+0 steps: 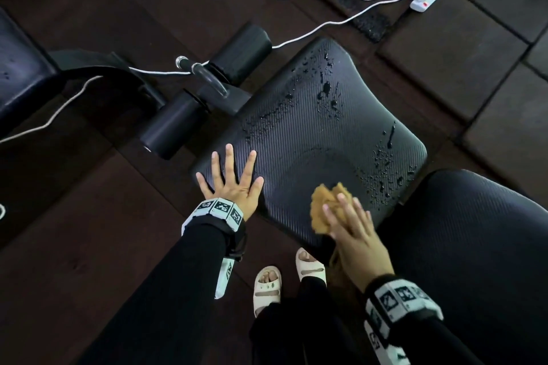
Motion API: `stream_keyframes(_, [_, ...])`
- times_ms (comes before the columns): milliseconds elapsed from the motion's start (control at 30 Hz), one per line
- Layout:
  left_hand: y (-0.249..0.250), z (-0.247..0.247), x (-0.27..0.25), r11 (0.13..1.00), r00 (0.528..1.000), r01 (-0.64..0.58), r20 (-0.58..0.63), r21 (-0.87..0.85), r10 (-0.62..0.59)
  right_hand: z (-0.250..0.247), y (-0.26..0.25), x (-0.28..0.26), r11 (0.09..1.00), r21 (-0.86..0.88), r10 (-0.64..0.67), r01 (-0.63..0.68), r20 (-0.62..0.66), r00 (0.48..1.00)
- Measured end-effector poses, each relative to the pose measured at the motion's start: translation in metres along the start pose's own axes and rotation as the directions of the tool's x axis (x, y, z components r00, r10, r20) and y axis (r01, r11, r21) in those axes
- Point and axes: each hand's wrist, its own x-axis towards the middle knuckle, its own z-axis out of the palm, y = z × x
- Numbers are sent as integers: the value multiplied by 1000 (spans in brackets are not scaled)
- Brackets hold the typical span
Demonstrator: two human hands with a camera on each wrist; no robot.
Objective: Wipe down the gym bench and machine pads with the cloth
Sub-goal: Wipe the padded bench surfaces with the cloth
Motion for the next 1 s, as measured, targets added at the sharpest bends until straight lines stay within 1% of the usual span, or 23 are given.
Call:
stream_keyframes(67, [0,0,1,1000,1000,0,8,4,0,-9,8,23,991,47,123,-122,-17,992])
stream_keyframes(100, [-1,0,2,1000,1000,1,15,10,-1,-13,9,39,984,54,168,-167,-3,986])
stream_keyframes(167, [-2,1,4,1000,1000,3,30,19,-4,-17,2,71,977,67,200,-201,25,980])
stream_keyframes(233, [-2,2,4,1000,1000,7,23,16,-7,-16,-16,94,989,34,143,-145,37,989])
stream_keyframes(333, [-1,1,3,1000,1000,12,-3,10,-12,-7,-50,98,999,-32,-33,35,72,997])
stream_keyframes(433, [0,0,1,1000,1000,22,-20,5,-22,6,-64,64,978,-37,-200,204,98,975])
stream_keyframes(500, [0,-1,1,1000,1000,28,-4,-2,-28,9,-55,33,965,-81,-237,249,128,963])
stream_keyframes(600, [0,-2,3,1000,999,27,29,-7,-27,2,-24,2,973,-100,-190,208,169,967])
stream_keyframes(700, [-1,-2,3,1000,999,21,36,-6,-21,-16,5,3,991,-81,-88,103,172,981])
stream_keyframes(767, [0,-3,4,1000,999,22,50,-3,-22,-23,16,20,1000,-23,-3,6,127,992])
stream_keyframes(833, [0,-3,4,999,998,32,53,3,-32,-26,14,47,996,52,62,-67,92,994])
stream_keyframes(867, [1,-3,4,999,998,35,49,8,-35,-26,10,63,993,84,73,-79,78,994])
stream_keyframes(933, [1,-3,4,999,999,37,39,18,-38,-23,-3,92,991,117,55,-61,52,997])
stream_keyframes(1000, [1,-3,4,999,999,39,34,22,-40,-18,-19,107,996,86,12,-16,55,998])
